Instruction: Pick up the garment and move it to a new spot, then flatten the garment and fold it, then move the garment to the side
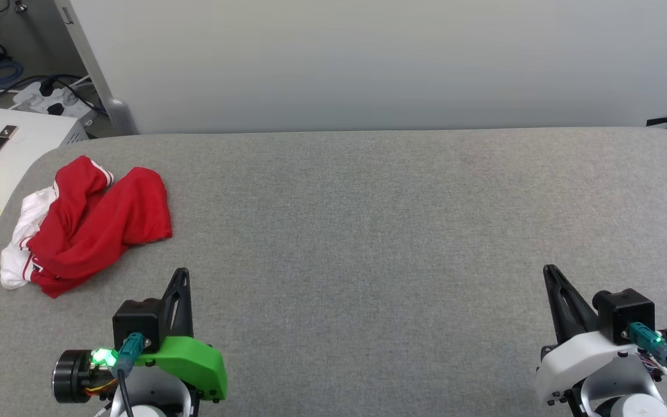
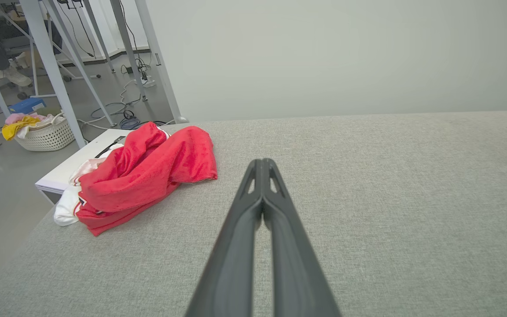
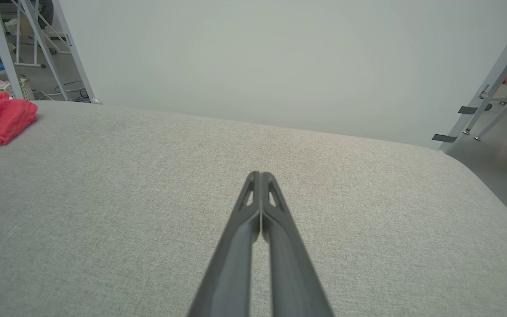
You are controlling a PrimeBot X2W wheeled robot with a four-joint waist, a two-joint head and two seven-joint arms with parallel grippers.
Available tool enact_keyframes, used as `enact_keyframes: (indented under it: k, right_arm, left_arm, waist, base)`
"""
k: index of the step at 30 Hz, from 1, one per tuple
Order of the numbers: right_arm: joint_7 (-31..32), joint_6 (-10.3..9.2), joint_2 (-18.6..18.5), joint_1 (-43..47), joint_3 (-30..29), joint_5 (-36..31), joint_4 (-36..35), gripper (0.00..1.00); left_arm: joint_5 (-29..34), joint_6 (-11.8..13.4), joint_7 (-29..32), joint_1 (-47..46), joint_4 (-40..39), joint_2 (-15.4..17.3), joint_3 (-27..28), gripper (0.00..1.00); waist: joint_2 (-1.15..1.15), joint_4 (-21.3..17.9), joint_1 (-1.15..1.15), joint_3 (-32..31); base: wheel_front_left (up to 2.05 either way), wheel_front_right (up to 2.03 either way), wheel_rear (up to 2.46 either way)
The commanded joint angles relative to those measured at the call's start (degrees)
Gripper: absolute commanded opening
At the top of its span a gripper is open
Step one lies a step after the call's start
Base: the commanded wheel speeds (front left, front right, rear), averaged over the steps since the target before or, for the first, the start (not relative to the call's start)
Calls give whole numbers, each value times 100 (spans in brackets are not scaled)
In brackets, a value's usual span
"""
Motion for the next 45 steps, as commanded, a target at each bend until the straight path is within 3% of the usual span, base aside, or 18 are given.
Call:
enact_keyframes:
  k: [1, 21, 22, 45]
  right_arm:
    - [16, -4, 0, -91, 6, -54, 9, 0]
    - [16, -4, 0, -91, 6, -54, 9, 0]
    - [-2, 0, 0, 0, 0, 0, 0, 100]
    - [-224, -1, 0, 36, -164, 273, -139, 100]
  left_arm:
    - [57, -16, -4, -99, -14, -23, 5, 0]
    - [57, -16, -4, -99, -14, -23, 5, 0]
    - [0, 1, -1, 0, 0, 0, 1, 100]
    - [-16, 219, -227, -3, -32, -2, -165, 100]
  waist:
    - [0, 0, 0, 0]
    - [0, 0, 0, 0]
    - [0, 0, 0, 0]
    - [0, 5, 0, 10]
  base:
    - [0, 0, 0]
    - [0, 0, 0]
    - [0, 0, 0]
    - [0, 0, 0]
